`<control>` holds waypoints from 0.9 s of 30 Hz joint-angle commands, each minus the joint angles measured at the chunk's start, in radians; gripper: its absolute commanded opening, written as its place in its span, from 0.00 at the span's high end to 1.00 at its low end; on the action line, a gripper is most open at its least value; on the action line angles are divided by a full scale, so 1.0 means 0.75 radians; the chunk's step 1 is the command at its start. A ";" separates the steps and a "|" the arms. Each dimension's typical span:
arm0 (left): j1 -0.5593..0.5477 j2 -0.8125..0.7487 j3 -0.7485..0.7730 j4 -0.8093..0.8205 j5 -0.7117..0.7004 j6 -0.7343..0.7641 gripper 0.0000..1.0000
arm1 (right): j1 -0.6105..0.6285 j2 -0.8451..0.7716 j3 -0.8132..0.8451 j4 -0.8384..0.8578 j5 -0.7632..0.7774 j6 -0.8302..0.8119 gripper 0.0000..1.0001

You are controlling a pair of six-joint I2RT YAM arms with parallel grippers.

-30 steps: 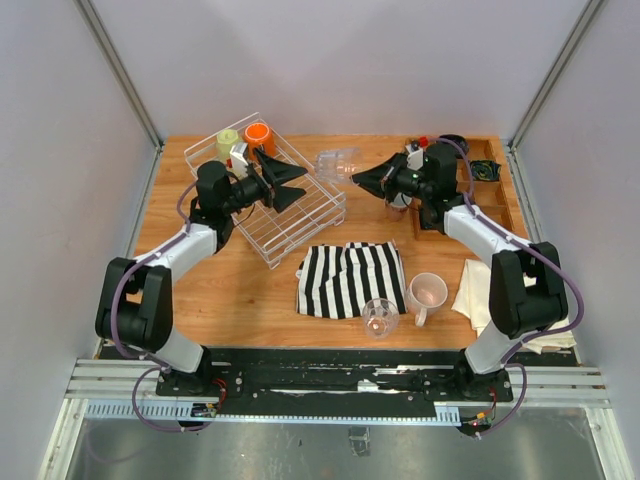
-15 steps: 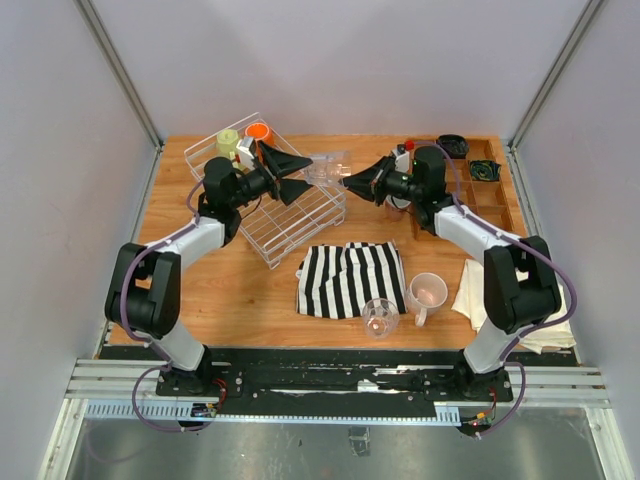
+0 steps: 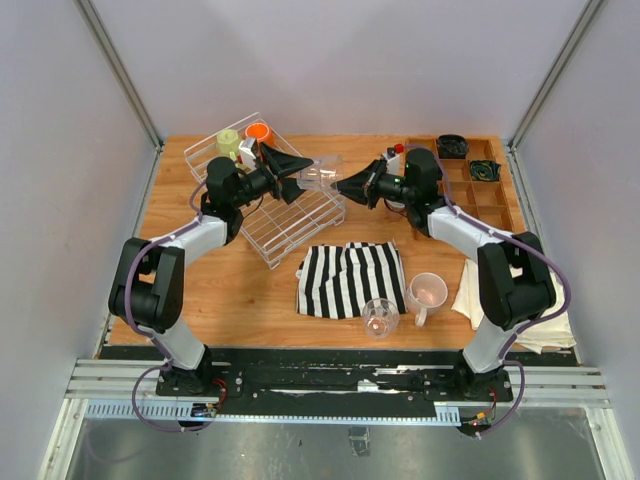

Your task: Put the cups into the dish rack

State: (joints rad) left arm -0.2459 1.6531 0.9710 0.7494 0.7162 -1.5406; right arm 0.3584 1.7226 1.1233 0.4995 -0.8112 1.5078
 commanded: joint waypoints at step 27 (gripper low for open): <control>0.179 0.092 0.706 -1.141 -0.484 1.001 0.90 | -0.148 -0.191 0.059 -0.747 0.142 -0.721 0.41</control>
State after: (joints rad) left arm -0.1074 1.6650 1.4117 0.1360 0.4816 -1.0107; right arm 0.2729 1.6318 1.1118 0.1162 -0.7567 1.1561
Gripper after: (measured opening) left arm 0.736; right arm 0.596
